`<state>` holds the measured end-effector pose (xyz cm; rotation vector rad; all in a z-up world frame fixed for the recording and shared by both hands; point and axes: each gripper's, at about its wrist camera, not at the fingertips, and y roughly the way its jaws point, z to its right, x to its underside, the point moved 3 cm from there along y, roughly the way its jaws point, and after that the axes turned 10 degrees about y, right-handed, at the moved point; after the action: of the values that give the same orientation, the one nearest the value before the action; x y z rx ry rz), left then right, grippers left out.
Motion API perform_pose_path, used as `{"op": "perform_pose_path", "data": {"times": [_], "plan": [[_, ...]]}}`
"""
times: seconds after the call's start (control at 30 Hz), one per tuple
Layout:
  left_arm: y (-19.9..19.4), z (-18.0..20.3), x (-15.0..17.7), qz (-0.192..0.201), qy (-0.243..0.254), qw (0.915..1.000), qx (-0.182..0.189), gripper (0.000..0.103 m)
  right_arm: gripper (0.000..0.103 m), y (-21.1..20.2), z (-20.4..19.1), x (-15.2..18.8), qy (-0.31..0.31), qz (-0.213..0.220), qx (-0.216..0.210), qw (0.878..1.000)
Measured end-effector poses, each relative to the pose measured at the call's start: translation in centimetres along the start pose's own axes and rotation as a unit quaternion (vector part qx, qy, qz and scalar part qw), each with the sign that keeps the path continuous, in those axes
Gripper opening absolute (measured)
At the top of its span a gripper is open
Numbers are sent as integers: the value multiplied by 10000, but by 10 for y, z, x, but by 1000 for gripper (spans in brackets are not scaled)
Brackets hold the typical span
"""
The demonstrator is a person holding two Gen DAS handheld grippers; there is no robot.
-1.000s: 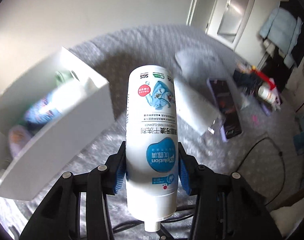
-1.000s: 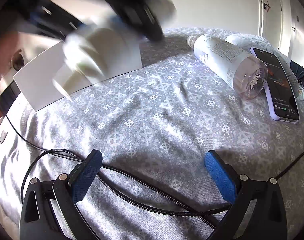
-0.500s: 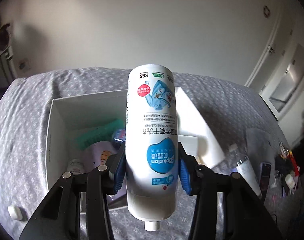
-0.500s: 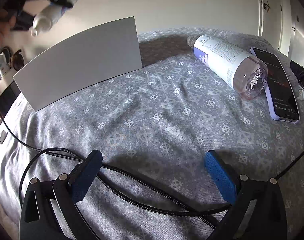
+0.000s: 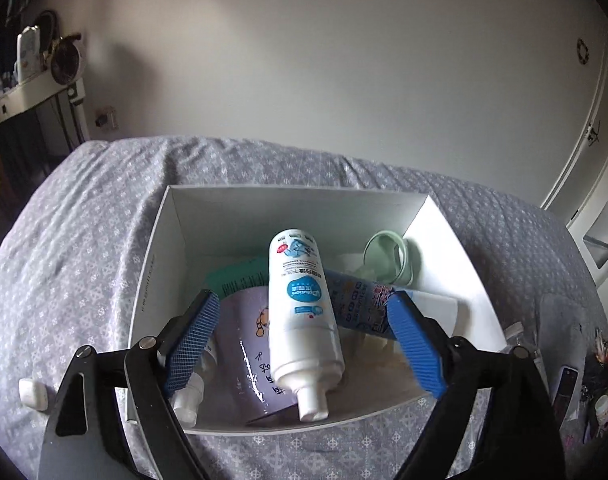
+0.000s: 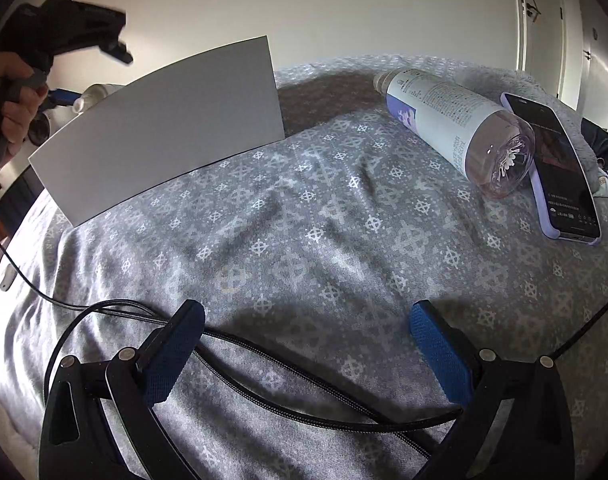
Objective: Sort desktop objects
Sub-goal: 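Carry the white foam bottle into the box and open the left gripper, then move the right gripper to the clear water bottle while the left gripper withdraws from the box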
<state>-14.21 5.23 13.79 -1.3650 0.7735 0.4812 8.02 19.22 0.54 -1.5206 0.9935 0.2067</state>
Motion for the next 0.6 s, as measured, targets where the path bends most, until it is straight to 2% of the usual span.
{"op": "perform_pose_path", "data": {"times": [0.1,0.13,0.23,0.33,0.5,0.6], "plan": [[-30,6,6,400,190,9990,-14,95,103,1,1,1,-15,2,4,10000],[-41,8,11,538,270,9982,-6,102,103,1,1,2,-24,10,-5,10000],[-64,14,32,795,547,9953,-11,102,103,2,1,3,-61,8,29,10000],[-65,15,61,556,702,9959,-157,102,103,3,2,5,-93,15,44,9999],[-43,9,113,-143,678,9974,-174,102,103,5,1,8,-159,4,126,9998],[-32,4,139,-468,700,9959,-324,102,103,6,1,9,-214,-35,150,9997]]}}
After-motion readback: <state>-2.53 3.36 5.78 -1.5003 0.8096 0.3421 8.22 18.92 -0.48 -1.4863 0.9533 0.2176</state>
